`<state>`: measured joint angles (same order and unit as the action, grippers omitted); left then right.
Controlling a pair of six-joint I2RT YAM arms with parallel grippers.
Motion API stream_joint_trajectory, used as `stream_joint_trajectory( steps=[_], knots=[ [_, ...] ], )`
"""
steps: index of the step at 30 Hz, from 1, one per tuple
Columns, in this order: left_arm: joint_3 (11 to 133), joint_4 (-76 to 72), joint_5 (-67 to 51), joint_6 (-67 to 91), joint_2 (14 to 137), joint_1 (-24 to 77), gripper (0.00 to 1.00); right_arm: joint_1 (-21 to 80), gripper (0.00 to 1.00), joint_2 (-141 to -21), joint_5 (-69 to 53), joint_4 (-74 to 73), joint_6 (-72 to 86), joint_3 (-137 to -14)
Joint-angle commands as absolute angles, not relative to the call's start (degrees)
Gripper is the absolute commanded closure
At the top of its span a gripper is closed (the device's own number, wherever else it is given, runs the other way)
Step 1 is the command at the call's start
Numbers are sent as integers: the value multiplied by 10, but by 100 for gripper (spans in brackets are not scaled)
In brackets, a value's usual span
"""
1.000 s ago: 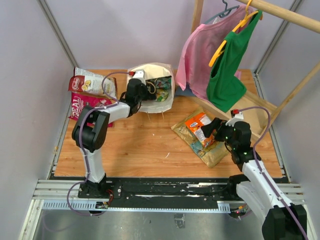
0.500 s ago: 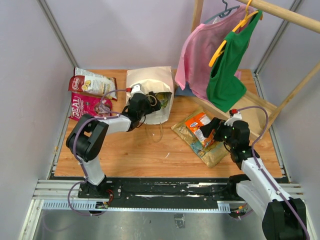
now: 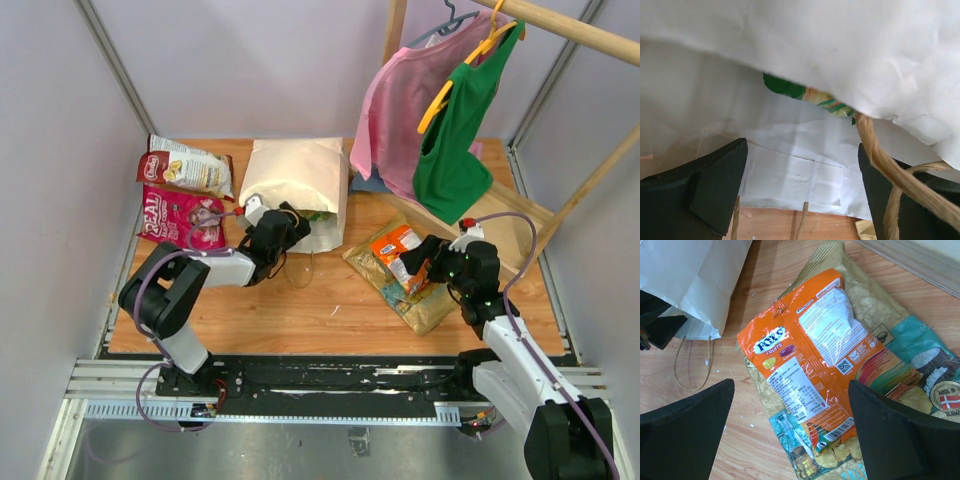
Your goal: Take the snacks out of the paper bag
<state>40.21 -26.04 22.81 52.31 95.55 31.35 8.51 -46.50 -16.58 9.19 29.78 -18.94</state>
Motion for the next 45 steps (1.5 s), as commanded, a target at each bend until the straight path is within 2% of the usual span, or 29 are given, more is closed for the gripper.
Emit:
stream_joint_trajectory(
  steps=[1,5,12,17,28,35,40,45],
  knots=[
    [379,-325,286,562,944,319,6,77,2,-455,-177,107,300,-181],
    [384,-359,301,555,962,318,8,77,2,-453,-177,108,300,-181],
    [420,-394,303,547,1000,315,17,77,2,-450,-179,109,298,-179],
    [427,-415,279,559,1041,308,33,77,2,-446,-179,105,296,-180],
    [451,-457,273,546,1105,287,50,77,2,-450,-178,109,294,-178],
    [462,-483,276,512,1108,267,63,77,2,-458,-179,115,295,-177],
    [460,-490,247,499,1099,255,78,77,2,-463,-180,119,296,-177],
    [420,-483,233,479,1059,255,80,77,2,-465,-179,119,295,-177]
  ],
)
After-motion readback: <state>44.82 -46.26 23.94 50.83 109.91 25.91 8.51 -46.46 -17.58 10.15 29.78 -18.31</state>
